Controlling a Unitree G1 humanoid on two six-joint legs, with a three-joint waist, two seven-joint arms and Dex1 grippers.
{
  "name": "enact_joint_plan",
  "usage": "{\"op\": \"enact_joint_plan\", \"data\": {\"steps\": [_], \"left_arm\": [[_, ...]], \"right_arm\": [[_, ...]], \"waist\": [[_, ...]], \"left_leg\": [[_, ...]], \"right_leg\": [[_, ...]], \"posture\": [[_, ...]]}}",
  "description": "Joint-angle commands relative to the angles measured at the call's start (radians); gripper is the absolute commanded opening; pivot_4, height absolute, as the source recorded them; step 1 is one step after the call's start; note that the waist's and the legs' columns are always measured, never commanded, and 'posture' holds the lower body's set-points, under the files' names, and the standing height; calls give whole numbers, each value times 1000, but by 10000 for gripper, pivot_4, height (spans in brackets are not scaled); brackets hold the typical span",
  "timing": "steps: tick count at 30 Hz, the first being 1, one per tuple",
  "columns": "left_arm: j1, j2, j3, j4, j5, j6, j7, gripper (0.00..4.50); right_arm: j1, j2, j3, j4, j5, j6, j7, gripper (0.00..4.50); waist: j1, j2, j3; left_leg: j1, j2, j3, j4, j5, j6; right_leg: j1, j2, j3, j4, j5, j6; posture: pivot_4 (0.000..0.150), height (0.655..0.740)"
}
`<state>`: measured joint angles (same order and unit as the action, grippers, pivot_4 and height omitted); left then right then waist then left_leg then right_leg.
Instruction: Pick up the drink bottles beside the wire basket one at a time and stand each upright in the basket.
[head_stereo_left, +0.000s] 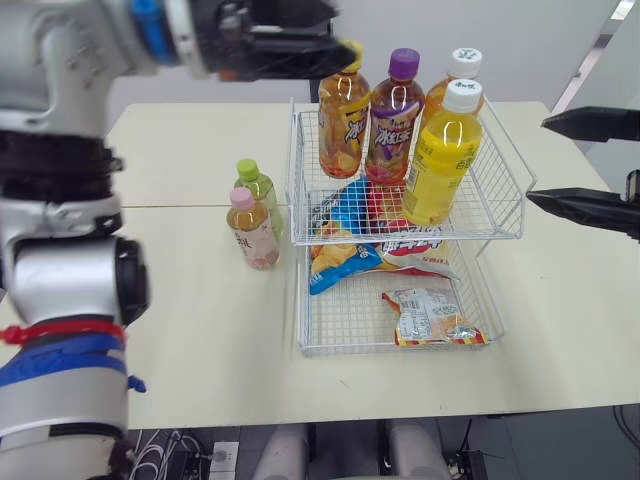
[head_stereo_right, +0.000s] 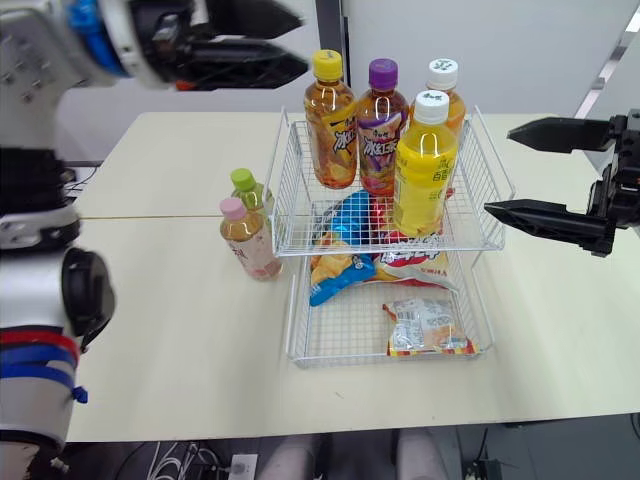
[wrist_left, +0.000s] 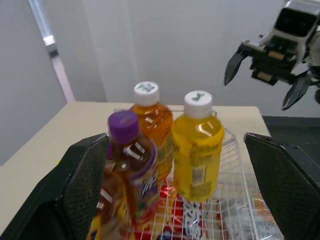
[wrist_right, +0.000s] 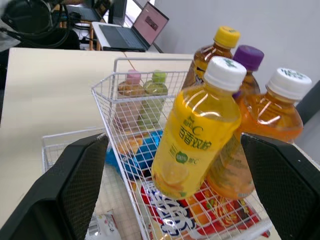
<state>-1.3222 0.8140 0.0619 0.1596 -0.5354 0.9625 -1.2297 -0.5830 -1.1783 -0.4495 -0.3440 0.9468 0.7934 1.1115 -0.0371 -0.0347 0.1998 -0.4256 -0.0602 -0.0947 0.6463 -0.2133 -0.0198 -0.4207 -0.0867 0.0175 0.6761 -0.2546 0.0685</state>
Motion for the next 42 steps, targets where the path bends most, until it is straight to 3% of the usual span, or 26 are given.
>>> {"op": "enact_joint_plan", "data": {"steps": [1, 7, 11, 15, 18, 27, 34, 42], "left_arm": [[106, 101, 113, -174, -38, 51, 61, 44684], [404, 218, 335, -356, -85, 129, 181, 44684], [691, 261, 509, -419, -58, 115, 212, 44684], [951, 207, 656, -448, -34, 40, 250, 44684], [1039, 133, 690, -502, -52, 8, 310, 44684], [1078, -50, 614, -696, -155, 49, 542, 44684], [969, -220, 454, -771, -149, 68, 826, 44684], [933, -278, 359, -773, -119, 52, 961, 44684]], "right_arm": [[-39, 11, 19, -26, 42, -6, -3, 45000], [-99, 56, 115, -9, 18, -41, 15, 45000], [-122, 76, 169, 14, -21, -69, 38, 45000], [-150, 98, 204, 28, -42, -85, 51, 45000], [-157, 116, 217, 27, -49, -98, 60, 45000], [-175, 132, 252, -7, -42, -56, 43, 45000], [-211, 127, 272, -50, 18, 67, -14, 45000], [-181, 86, 218, -83, 66, 119, -9, 45000]], "waist": [[0, 0, 0], [7, 0, 0], [6, 0, 0], [7, 0, 0], [14, 0, 0], [30, 0, -1], [35, -1, -1], [34, -2, -2]], "left_leg": [[0, 0, 0, 0, 0, 0], [0, 0, -1, 1, 0, 0], [1, 0, 0, 0, 0, 0], [1, 1, -1, 0, 0, 0], [2, 1, -1, 0, 0, 0], [2, 0, -1, 0, 0, 0], [2, 0, -1, 0, 0, 0], [2, 0, 0, 0, 0, 0]], "right_leg": [[0, 0, 0, 0, 0, 0], [1, 0, -1, 1, 0, 0], [1, 0, 0, 0, 0, -1], [0, 0, -1, 1, -1, -2], [1, -1, -1, 1, -1, -2], [1, -2, -1, 0, 0, -3], [2, -1, -1, 0, 0, -3], [1, -1, -1, 0, 0, -3]], "posture": [[1500, 7400], [1500, 7400], [1500, 7400], [1500, 7400], [1500, 7400], [1500, 7400], [1500, 7400], [1500, 7400]]}}
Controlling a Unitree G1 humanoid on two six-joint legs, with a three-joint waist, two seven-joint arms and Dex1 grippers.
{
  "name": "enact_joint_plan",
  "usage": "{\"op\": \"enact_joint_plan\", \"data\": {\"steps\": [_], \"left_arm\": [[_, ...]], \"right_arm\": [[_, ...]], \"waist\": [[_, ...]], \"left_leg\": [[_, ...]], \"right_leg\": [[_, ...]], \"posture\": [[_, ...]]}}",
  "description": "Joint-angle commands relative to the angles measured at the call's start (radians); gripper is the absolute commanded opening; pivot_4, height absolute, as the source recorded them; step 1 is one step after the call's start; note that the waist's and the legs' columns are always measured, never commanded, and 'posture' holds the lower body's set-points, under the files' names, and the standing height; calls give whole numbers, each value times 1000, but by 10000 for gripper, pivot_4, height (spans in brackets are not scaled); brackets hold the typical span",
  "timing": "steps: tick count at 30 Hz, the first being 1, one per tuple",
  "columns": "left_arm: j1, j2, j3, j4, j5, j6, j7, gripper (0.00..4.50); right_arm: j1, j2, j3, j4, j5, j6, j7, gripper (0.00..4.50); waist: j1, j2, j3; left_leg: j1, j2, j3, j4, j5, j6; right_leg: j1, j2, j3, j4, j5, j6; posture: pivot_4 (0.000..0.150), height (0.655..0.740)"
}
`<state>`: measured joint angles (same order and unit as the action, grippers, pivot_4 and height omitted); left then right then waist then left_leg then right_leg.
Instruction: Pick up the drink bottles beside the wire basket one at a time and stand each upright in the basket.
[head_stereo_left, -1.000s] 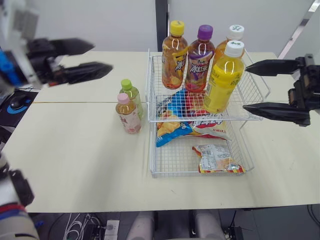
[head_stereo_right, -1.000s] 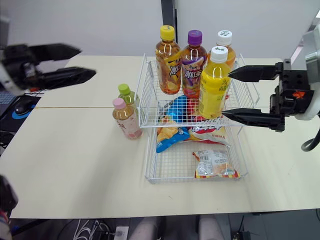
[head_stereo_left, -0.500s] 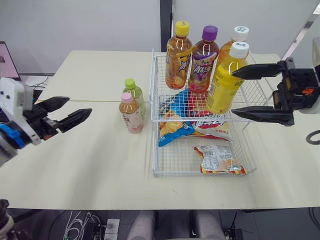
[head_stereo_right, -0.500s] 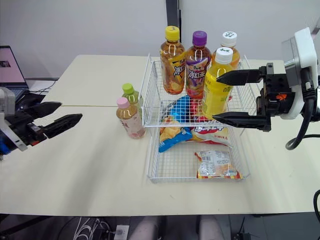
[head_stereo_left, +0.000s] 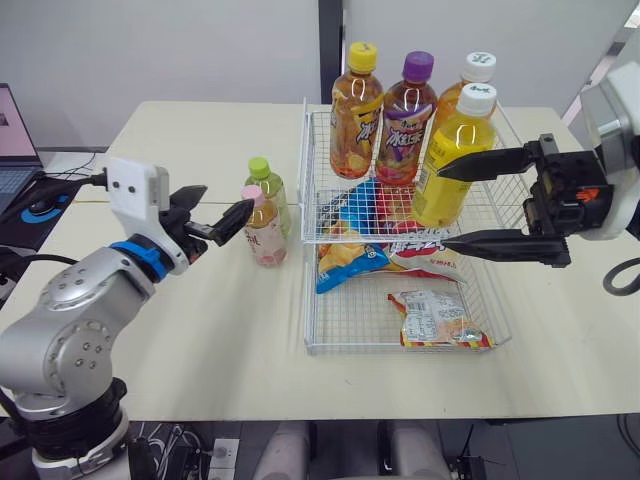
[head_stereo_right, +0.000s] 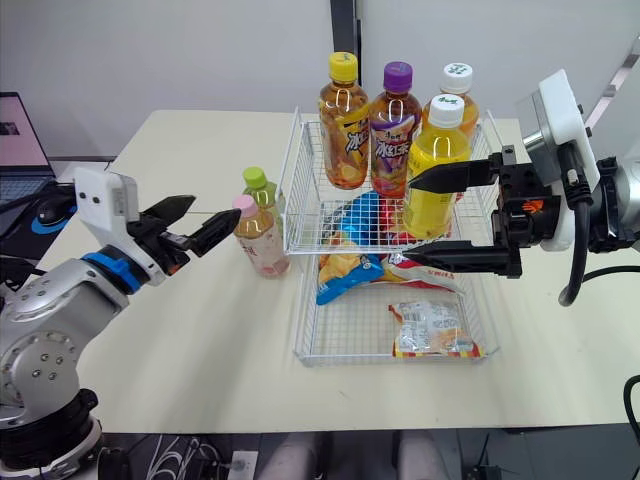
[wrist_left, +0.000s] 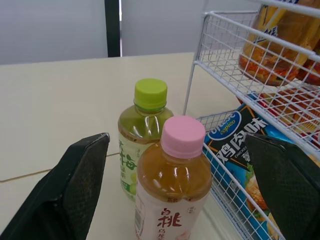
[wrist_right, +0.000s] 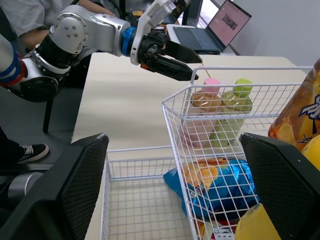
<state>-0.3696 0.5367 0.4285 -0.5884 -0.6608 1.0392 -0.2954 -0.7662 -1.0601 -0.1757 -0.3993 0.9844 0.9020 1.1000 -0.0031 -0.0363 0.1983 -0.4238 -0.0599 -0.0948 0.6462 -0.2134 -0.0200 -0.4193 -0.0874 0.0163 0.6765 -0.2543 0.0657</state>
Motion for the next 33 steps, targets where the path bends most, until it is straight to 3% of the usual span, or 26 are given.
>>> {"op": "enact_joint_plan", "data": {"steps": [1, 21, 33], "left_arm": [[-23, -3, -14, -19, 9, -29, 34, 44684], [-114, -147, -185, 128, 130, -104, 185, 44684], [-112, -166, -198, 160, 138, -129, 166, 15869]], "right_arm": [[6, -37, -61, -30, 33, 14, -1, 45000], [0, -23, -77, -55, 44, 2, -64, 45000], [29, -42, -120, -70, 58, 10, -102, 45000]], "waist": [[1, 0, 0], [2, 0, 0], [3, 0, 0]], "left_leg": [[0, 0, 0, 0, 0, 0], [0, -1, 0, 0, 0, 0], [0, -1, 0, 0, 0, 0]], "right_leg": [[0, 0, 0, 0, 0, 0], [1, 0, 0, 0, 0, 0], [1, 0, 0, 0, 0, 0]], "posture": [[1500, 7400], [1500, 7400], [1500, 7400]]}}
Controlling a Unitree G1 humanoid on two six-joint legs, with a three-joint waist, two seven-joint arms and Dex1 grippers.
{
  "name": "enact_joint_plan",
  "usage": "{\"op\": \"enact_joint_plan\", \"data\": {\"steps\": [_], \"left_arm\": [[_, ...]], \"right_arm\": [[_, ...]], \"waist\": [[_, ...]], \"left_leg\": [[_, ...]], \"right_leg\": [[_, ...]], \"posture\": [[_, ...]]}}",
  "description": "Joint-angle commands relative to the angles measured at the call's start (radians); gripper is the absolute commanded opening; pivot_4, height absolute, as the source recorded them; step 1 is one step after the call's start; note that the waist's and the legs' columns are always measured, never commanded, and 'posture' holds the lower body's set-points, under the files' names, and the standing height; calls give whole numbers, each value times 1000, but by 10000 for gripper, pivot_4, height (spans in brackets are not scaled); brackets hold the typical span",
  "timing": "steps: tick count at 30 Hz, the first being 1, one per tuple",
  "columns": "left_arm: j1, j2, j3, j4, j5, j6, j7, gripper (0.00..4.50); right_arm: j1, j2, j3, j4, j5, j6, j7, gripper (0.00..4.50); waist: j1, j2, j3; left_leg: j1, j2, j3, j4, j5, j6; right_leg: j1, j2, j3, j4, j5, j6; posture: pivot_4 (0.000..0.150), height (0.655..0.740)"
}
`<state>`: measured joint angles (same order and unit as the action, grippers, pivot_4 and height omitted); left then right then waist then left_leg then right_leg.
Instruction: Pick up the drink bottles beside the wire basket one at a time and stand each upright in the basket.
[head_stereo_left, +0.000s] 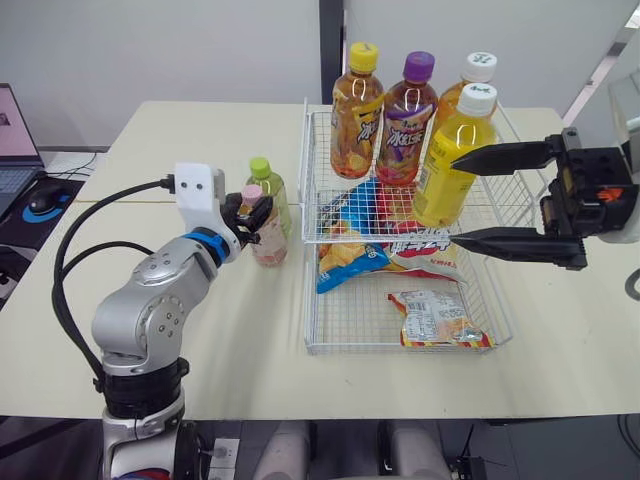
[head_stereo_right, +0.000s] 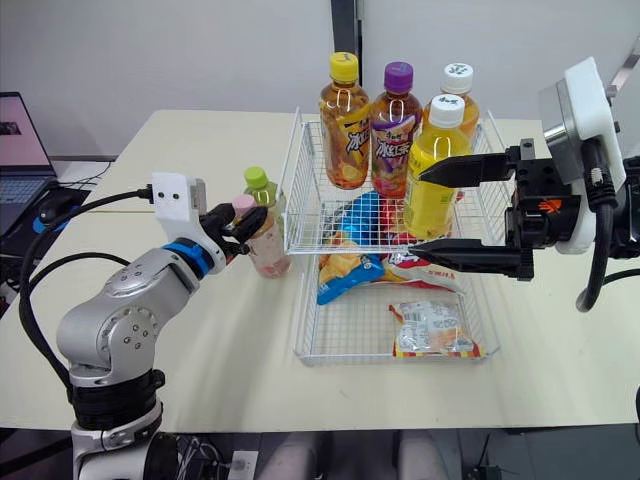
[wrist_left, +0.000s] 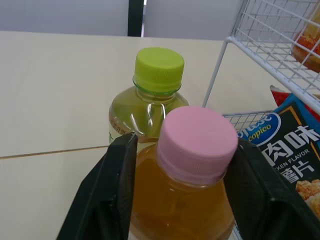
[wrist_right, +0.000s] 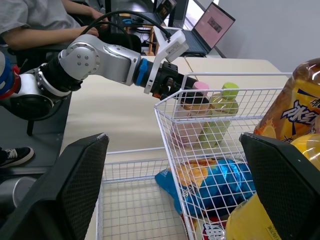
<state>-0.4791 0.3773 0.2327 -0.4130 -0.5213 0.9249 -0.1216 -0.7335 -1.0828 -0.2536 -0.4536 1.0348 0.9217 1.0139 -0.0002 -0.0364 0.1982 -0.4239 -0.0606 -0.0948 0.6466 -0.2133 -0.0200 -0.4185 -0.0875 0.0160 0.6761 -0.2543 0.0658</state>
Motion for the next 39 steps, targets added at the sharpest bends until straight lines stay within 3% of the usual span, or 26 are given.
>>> {"op": "enact_joint_plan", "data": {"steps": [1, 11, 16, 25, 30, 33, 36, 39], "left_arm": [[-1, -9, -3, -16, 0, -16, -8, 13955], [5, -20, 11, -37, -7, -11, -7, 13945], [28, 25, 68, -114, -54, 30, -33, 13945], [-25, 314, 295, -110, -289, 146, -226, 13944], [-162, 571, 357, 77, -446, 211, -454, 13943], [-332, 684, 326, 236, -513, 254, -535, 13942], [-553, 757, 226, 400, -511, 257, -619, 13941], [-742, 765, 106, 518, -473, 249, -702, 13941]], "right_arm": [[-5, -20, -44, -14, 9, -9, -20, 45000], [7, -43, -70, -14, 30, 1, -36, 45000], [24, -70, -115, -8, 36, 7, -46, 45000], [96, -124, -221, 22, 17, -15, -27, 45000], [117, -127, -230, 38, 1, -35, -4, 45000], [124, -127, -228, 42, 0, -43, -3, 45000], [140, -129, -239, 44, -2, -48, 2, 45000], [165, -127, -256, 45, -8, -66, 19, 45000]], "waist": [[0, 0, 0], [0, 0, 0], [0, 0, 0], [-3, 0, 0], [-4, 0, 0], [-4, -1, 0], [-5, -2, 1], [-7, -2, 1]], "left_leg": [[0, 0, 0, 0, 0, 0], [0, 0, 0, 0, 0, 0], [0, 0, 0, 0, 0, 0], [-1, 1, 0, 0, 0, 0], [-1, 1, 2, -1, 0, 0], [-1, 0, 3, -1, 0, 0], [-2, 1, 4, 0, 0, 0], [-1, 0, 5, -1, 0, 0]], "right_leg": [[0, 0, 0, 0, 0, 0], [0, 0, 0, 0, 0, 0], [0, 0, 0, 0, 0, 0], [-1, 1, 0, -1, 0, 0], [-1, 1, -2, -2, 0, 0], [0, 1, -2, -2, 0, 0], [0, 1, -3, -2, 0, 0], [0, 1, -1, -3, 0, 1]], "posture": [[1500, 7400], [1500, 7400], [1500, 7400], [1500, 7400], [1500, 7400], [1500, 7400], [1500, 7400], [1500, 7400]]}}
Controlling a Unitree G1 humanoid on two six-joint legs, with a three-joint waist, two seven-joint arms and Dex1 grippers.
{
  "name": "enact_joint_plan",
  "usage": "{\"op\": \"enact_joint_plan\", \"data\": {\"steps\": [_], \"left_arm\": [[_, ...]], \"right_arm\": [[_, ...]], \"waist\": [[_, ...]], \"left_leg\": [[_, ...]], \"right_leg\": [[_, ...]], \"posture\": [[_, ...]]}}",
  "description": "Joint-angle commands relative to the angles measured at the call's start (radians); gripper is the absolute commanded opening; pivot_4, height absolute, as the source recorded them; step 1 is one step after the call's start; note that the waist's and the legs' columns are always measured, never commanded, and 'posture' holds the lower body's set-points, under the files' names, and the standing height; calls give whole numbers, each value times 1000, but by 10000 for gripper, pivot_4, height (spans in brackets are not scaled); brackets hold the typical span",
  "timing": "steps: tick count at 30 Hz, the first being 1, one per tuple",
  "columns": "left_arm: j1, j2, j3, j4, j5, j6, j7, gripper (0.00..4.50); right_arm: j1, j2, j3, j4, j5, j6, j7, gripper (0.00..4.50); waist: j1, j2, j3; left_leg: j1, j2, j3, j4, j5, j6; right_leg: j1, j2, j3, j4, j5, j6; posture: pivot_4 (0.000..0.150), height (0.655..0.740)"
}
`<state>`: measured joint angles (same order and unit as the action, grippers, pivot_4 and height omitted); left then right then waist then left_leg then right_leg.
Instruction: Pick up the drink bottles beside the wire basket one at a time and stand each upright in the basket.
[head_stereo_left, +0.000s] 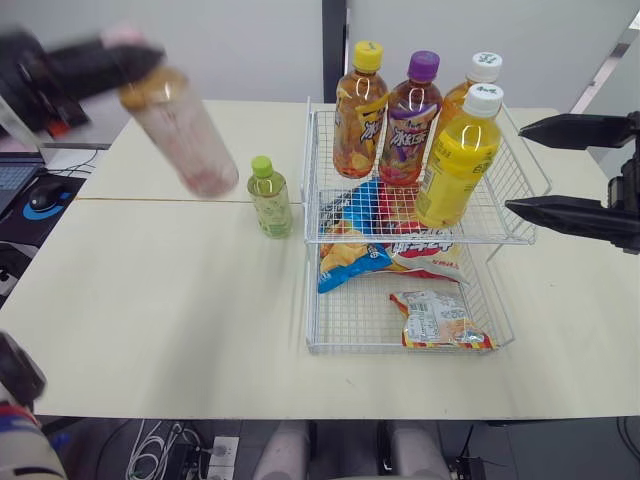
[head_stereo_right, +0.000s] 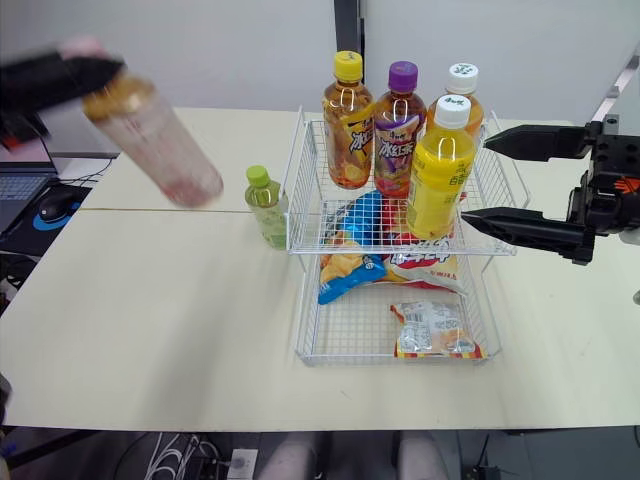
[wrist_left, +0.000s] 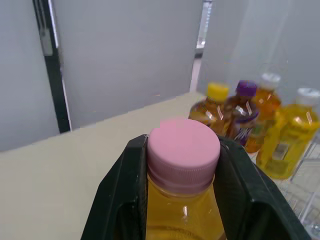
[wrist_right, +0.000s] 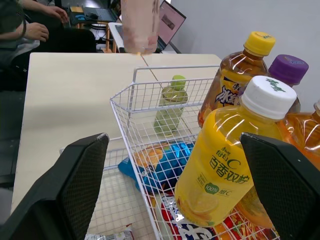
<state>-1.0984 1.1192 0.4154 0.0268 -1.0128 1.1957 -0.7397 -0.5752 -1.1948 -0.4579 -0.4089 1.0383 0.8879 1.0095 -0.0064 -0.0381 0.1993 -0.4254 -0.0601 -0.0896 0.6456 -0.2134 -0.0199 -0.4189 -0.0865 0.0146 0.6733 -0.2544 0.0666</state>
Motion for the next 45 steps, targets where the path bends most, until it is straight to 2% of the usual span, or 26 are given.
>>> {"op": "enact_joint_plan", "data": {"steps": [1, 4, 6, 13, 19, 23, 32, 40, 42, 45], "left_arm": [[-176, 15, -110, 109, 32, -23, -110, 13941], [-371, -60, -247, 229, 92, -43, -213, 13941], [-441, -105, -301, 289, 133, -61, -265, 13941], [-542, -293, -410, 410, 254, -155, -395, 13941], [-492, -458, -478, 387, 353, -275, -432, 13941], [-445, -533, -510, 354, 403, -334, -439, 13941], [-368, -608, -554, 326, 505, -445, -437, 13941], [-364, -626, -547, 366, 507, -419, -493, 13941], [-364, -623, -543, 359, 495, -400, -515, 21064], [-373, -621, -524, 354, 480, -370, -526, 28321]], "right_arm": [[16, -16, -57, 1, -12, -39, 33, 45000], [19, -17, -58, 1, -9, -47, 39, 45000], [17, -17, -54, 3, -6, -50, 37, 45000], [15, -5, -36, -11, -2, -50, 14, 45000], [31, -4, -42, -27, -4, -52, 3, 45000], [37, -3, -40, -31, -7, -54, -1, 45000], [46, -1, -45, -38, -3, -57, -7, 45000], [50, -5, -44, -30, -9, -68, -2, 45000], [50, -6, -44, -29, -9, -68, -3, 45000], [52, -10, -49, -28, -9, -66, -3, 45000]], "waist": [[-1, 0, 0], [0, 0, 0], [-1, 0, 0], [-19, 0, 0], [-26, 0, 0], [-25, 0, 0], [-23, 0, 0], [-23, 0, 0], [-23, 0, 0], [-23, 0, 0]], "left_leg": [[0, 0, 1, 0, 0, 0], [0, 0, 0, 1, 0, 0], [0, 0, 0, 1, 0, 0], [0, 0, 1, 0, 0, 0], [-1, 0, 1, 0, 0, 0], [-1, 0, 1, 1, 0, 0], [-1, 0, 1, 1, 0, 0], [-1, 0, 1, 1, 0, 0], [-1, 0, 1, 1, 0, 0], [-1, 0, 1, 1, 0, 0]], "right_leg": [[0, 0, 0, 1, 0, 0], [0, 0, 0, 3, 0, 0], [0, 0, 0, 3, 0, 0], [-1, 0, 1, 3, -1, 0], [-3, 0, 2, 3, -1, 0], [-2, 0, 2, 3, -1, 0], [-2, 0, 2, 3, -1, 0], [-2, 0, 2, 4, -1, 1], [-2, 0, 2, 4, -1, 1], [-2, 0, 2, 4, -1, 1]], "posture": [[1500, 7400], [1500, 7400], [1500, 7400], [1500, 7400], [1500, 7400], [1500, 7400], [1500, 7400], [1500, 7400], [1500, 7400], [1500, 7400]]}}
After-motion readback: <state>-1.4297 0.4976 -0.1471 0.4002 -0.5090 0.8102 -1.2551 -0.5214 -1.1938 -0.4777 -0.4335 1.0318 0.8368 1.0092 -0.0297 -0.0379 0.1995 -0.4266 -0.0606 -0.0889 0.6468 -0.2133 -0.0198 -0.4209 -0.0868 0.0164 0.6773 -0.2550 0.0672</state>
